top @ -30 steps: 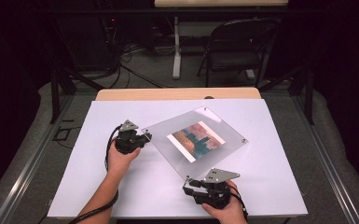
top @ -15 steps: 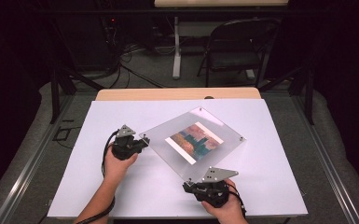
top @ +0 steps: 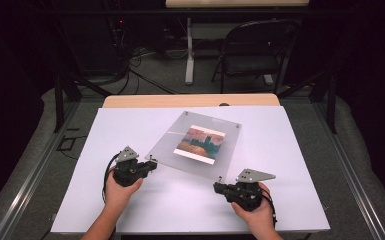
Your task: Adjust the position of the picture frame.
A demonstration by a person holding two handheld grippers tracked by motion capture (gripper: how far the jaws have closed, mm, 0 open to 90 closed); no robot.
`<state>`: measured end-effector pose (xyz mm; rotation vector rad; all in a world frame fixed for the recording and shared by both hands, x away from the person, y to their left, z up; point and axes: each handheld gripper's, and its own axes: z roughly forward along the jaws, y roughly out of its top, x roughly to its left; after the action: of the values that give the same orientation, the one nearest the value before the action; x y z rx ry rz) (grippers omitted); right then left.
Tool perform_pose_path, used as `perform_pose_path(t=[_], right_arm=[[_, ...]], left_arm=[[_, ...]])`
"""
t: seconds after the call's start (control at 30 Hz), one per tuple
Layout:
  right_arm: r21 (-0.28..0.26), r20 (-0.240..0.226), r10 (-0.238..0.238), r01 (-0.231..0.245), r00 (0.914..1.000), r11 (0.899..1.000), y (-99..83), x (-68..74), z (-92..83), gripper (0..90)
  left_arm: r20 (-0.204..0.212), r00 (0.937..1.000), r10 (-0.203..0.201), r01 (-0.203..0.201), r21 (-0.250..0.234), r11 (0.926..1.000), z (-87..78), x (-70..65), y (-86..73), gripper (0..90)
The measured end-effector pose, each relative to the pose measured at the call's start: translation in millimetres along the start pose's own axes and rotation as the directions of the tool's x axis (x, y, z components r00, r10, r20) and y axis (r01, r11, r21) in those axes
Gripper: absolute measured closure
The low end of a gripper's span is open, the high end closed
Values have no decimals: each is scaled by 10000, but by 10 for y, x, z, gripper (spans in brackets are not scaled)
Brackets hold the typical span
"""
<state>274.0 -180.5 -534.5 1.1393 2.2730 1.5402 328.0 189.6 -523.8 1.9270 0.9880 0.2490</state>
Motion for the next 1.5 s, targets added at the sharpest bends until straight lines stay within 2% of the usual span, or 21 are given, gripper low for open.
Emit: perform_pose_path(t=[0.17, 0.27, 0.37, 0.5, 0.67, 0.8, 1.03, 1.2, 1.3, 1.5], right_arm=[[-213, 694, 199, -185, 9974, 9996, 33, -171, -83, 856], [-192, 1020, 173, -154, 9946, 9997, 45, -218, -99, 856], [-188, 1183, 60, -38, 9930, 9998, 70, -259, -78, 856], [-236, 1383, 162, -130, 9903, 9996, 118, -338, -54, 856], [-358, 1521, 188, -135, 9882, 9993, 192, -417, 7, 855], [-373, 1646, 189, -129, 9862, 9992, 264, -470, 79, 856], [-165, 1757, 264, -238, 9841, 9996, 324, -557, 210, 854], [-169, 1721, 374, -350, 9844, 9992, 260, -582, 256, 853], [-31, 1805, 454, -456, 9825, 9990, 220, -592, 275, 852], [295, 1843, 349, -411, 9822, 9987, 165, -583, 349, 851]], left_arm=[[399, 9992, -62, 66, -106, 9999, -33, -185, -59, 850], [314, 9995, -32, 34, -45, 10000, -20, -240, -70, 849], [196, 9997, -143, 145, -85, 9999, 7, -252, -59, 849], [114, 9998, -169, 171, -118, 9998, 63, -257, -12, 848], [-70, 9997, -238, 237, -186, 9995, 110, -219, 42, 847], [-214, 9987, -456, 450, -253, 9987, 167, -137, 97, 848], [-426, 9974, -581, 571, -240, 9981, 250, -44, 107, 848], [-490, 9979, -433, 432, -19, 9991, 308, -44, 42, 848], [-577, 9979, -286, 292, 100, 9995, 337, -40, 13, 848], [-754, 9969, -245, 273, 367, 9990, 383, 3, -33, 849]])
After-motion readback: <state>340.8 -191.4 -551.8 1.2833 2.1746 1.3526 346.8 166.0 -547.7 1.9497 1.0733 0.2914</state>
